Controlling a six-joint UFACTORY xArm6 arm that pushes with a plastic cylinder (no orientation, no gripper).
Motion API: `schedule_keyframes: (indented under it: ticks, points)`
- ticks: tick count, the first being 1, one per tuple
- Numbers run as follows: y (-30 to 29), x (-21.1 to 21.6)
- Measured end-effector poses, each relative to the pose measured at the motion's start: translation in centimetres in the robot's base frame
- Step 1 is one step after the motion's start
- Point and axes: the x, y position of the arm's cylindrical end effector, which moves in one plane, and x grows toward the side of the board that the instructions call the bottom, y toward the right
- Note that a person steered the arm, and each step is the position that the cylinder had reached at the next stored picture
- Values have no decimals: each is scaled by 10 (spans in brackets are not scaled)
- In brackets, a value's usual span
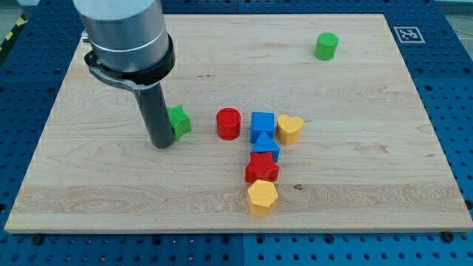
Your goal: Push the green star into the red circle
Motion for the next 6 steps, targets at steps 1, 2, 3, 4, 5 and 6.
schedule_keyframes:
  ticks: [1,2,3,4,5,6]
  points:
    - [-8,-1]
    - [-22,-20]
    - [-4,-20]
    - [3,-20]
    - [-29,-24]
    - [-47,-54]
